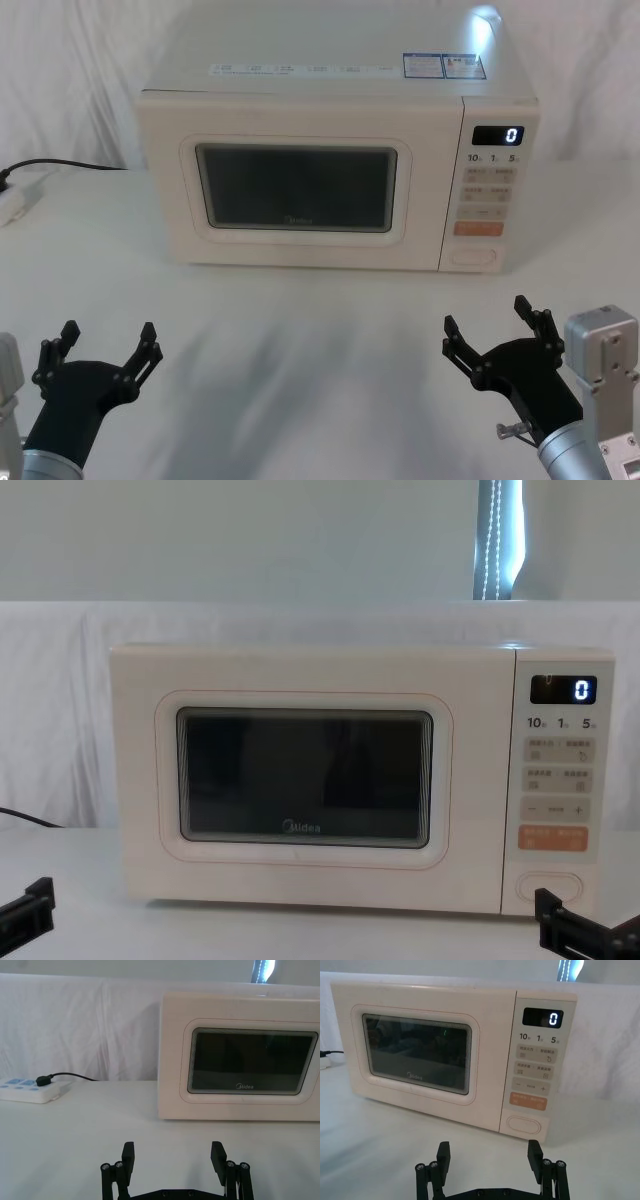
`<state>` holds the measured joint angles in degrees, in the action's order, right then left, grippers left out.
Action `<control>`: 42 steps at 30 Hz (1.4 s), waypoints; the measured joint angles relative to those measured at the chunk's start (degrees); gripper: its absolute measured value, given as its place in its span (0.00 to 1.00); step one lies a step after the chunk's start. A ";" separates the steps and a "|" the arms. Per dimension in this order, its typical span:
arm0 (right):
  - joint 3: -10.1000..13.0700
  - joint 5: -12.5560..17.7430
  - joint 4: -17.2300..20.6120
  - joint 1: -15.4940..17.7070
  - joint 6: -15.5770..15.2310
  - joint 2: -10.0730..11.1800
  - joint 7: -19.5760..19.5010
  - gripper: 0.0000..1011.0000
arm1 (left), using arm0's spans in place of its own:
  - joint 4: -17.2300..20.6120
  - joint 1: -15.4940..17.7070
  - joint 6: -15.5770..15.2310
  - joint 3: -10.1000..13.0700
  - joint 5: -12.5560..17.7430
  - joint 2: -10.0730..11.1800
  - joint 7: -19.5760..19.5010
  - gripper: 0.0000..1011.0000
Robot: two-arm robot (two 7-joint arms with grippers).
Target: Press the button to open the microwave door with one hand; close the microwave door with the other hand.
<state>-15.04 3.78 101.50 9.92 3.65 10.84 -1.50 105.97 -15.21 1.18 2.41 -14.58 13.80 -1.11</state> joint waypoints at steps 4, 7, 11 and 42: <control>0.00 0.00 0.00 0.00 0.00 0.00 0.00 0.99 | 0.00 0.00 0.00 0.00 0.01 0.00 -0.01 0.99; 0.00 0.00 0.00 0.00 0.00 0.00 0.00 0.99 | -0.01 0.00 0.00 0.00 0.02 0.00 -0.02 0.99; 0.00 -0.01 0.00 0.00 0.00 0.00 0.00 0.99 | -0.02 0.00 0.00 0.00 0.03 0.00 -0.03 0.99; 0.00 0.00 0.00 0.00 0.00 0.00 0.00 0.99 | -0.02 0.00 0.01 0.00 0.03 0.00 -0.03 0.99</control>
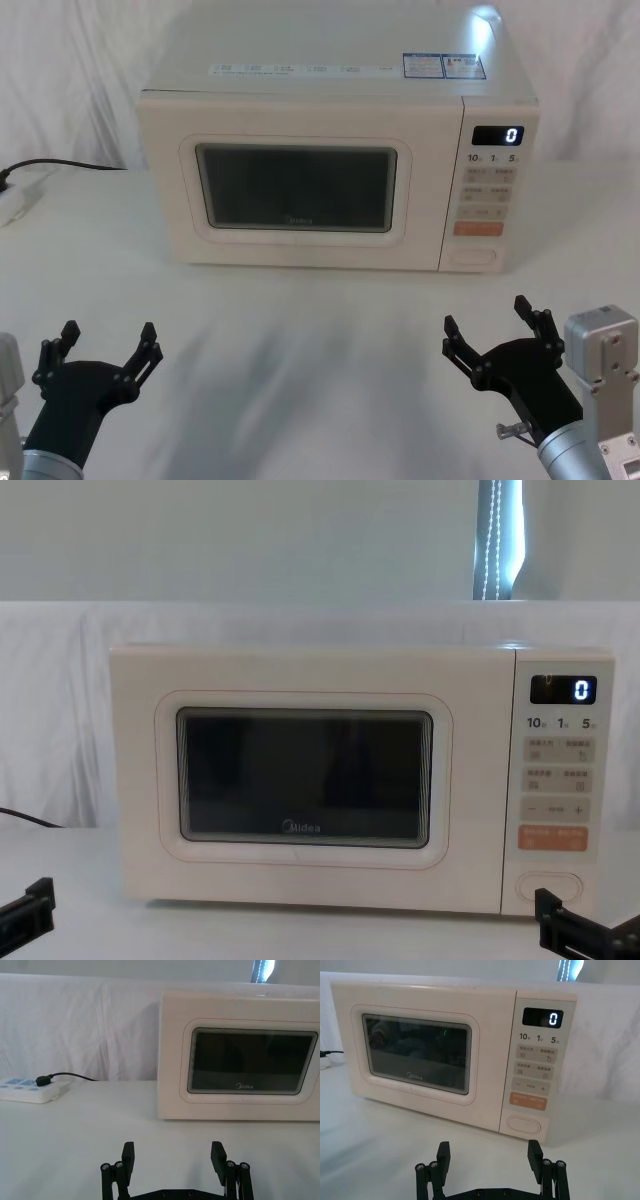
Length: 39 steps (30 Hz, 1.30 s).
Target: Press the button to open the microwave door with one hand; close the microwave door with the other hand.
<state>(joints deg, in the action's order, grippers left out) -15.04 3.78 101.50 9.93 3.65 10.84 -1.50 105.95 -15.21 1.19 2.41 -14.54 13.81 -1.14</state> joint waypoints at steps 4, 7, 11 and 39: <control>0.00 0.00 0.00 0.00 0.00 0.00 0.00 0.99 | 0.00 0.00 0.00 0.00 0.00 0.00 0.00 0.99; 0.00 0.00 0.00 0.00 0.00 0.00 0.00 0.95 | 0.00 0.00 0.00 0.00 0.00 -0.01 0.00 0.99; 0.00 0.00 0.00 0.00 0.00 0.00 0.00 0.88 | 0.00 0.00 0.00 0.00 0.00 0.00 0.00 0.99; 0.00 0.00 0.00 0.00 0.00 0.00 0.00 0.06 | 0.00 0.00 0.00 0.00 0.00 0.00 0.00 0.99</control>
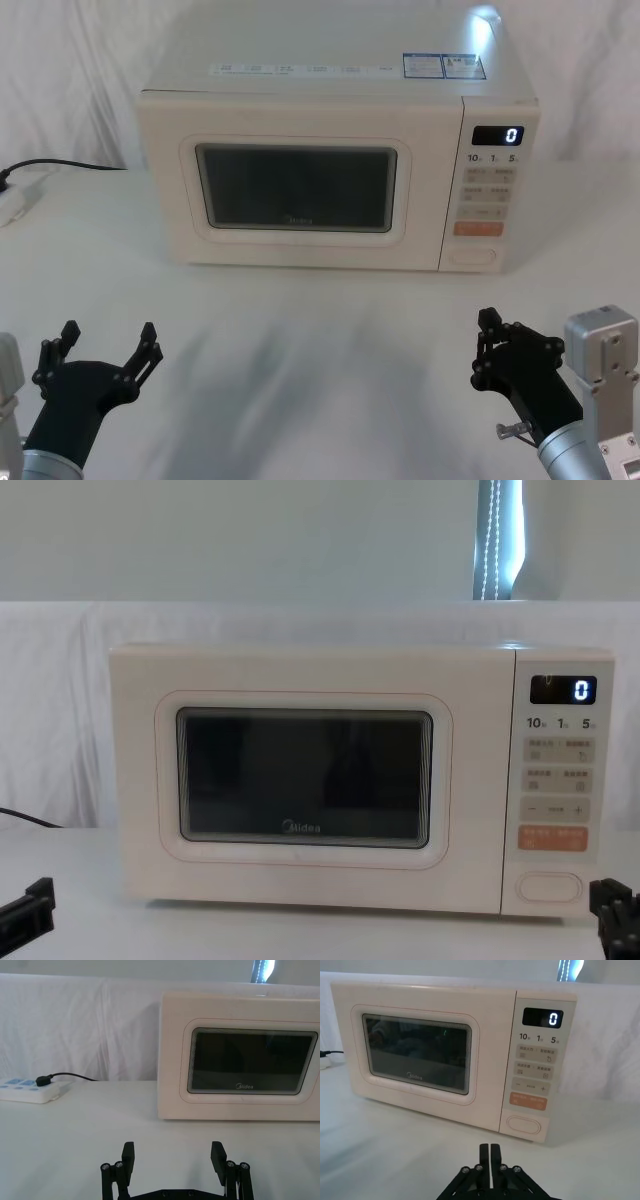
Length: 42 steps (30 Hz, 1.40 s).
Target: Press the button to open the microwave door with one hand; close the microwave door with the other hand.
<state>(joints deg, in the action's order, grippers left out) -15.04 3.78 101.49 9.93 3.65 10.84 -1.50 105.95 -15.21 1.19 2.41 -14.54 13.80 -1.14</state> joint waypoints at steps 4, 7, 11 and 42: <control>0.00 0.00 0.00 0.00 0.00 0.00 0.00 0.00 | 0.00 0.00 0.00 0.00 0.00 0.00 0.00 0.99; 0.00 0.00 0.00 0.00 0.00 0.00 0.00 0.00 | 0.00 0.00 0.00 0.00 0.00 0.00 0.00 0.99; 0.20 -0.15 0.00 0.05 -0.02 -0.21 0.04 0.00 | 0.00 0.00 0.00 0.00 0.00 0.00 0.00 0.99; 3.44 -5.27 -4.88 -7.09 -5.96 -7.03 1.25 0.00 | 0.00 0.00 0.00 0.00 0.00 0.00 0.00 0.99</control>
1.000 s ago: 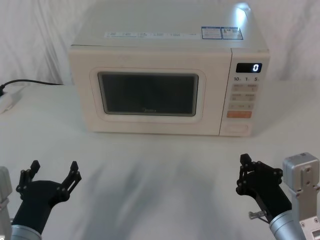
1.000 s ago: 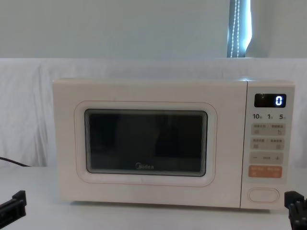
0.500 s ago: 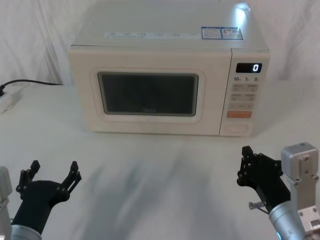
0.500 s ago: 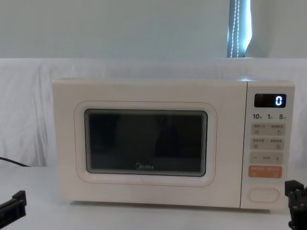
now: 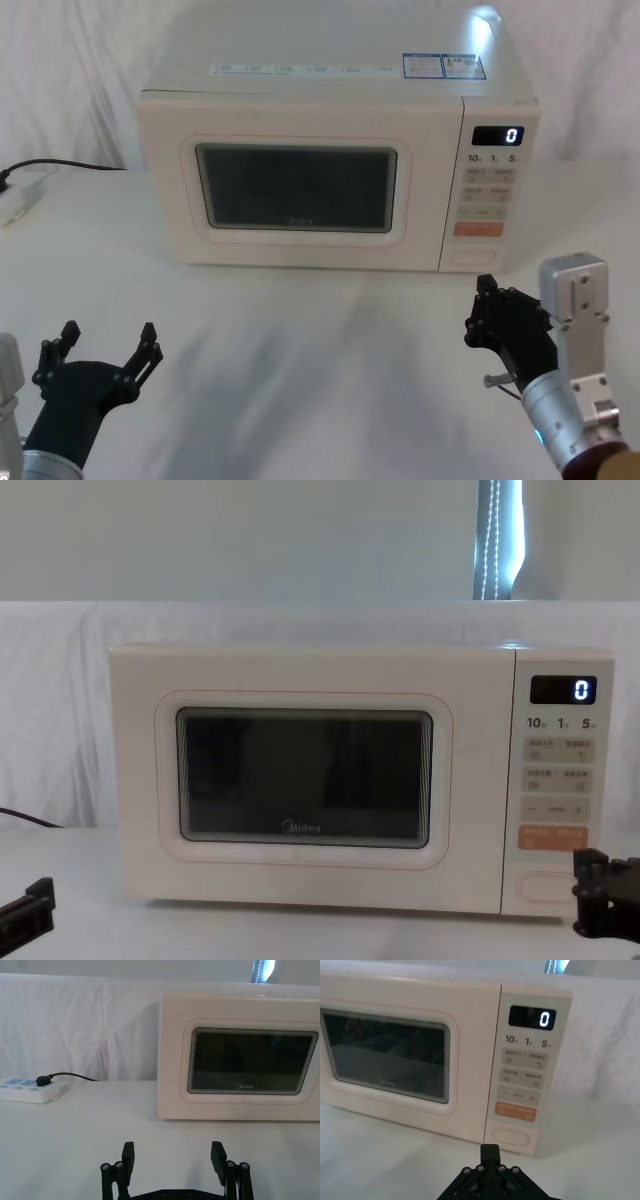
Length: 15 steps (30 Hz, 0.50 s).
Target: Press the button to open the microwave door with one hand; close the microwave door with the other hand.
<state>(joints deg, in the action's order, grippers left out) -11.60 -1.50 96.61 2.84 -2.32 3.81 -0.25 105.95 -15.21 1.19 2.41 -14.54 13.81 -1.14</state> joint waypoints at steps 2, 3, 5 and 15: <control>0.20 -0.49 -1.30 -1.02 -0.26 -0.52 0.00 0.00 | 0.00 0.00 0.00 0.00 0.00 0.00 0.00 0.99; 0.27 -0.64 -1.75 -1.39 -0.30 -0.70 0.00 0.00 | 0.00 0.00 0.00 0.00 0.00 0.00 0.00 0.99; 0.51 -1.04 -3.26 -2.35 -0.40 -1.21 0.03 0.00 | 0.00 0.00 0.00 0.00 0.00 0.00 0.00 0.99; 1.45 -3.89 -9.22 -6.41 -0.54 -3.00 -0.32 0.00 | 0.00 0.00 0.00 0.00 0.00 0.00 0.00 0.99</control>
<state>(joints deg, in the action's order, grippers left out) -10.15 -5.39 87.39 -3.57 -2.86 0.81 -0.57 105.95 -15.21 1.19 2.42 -14.54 13.81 -1.14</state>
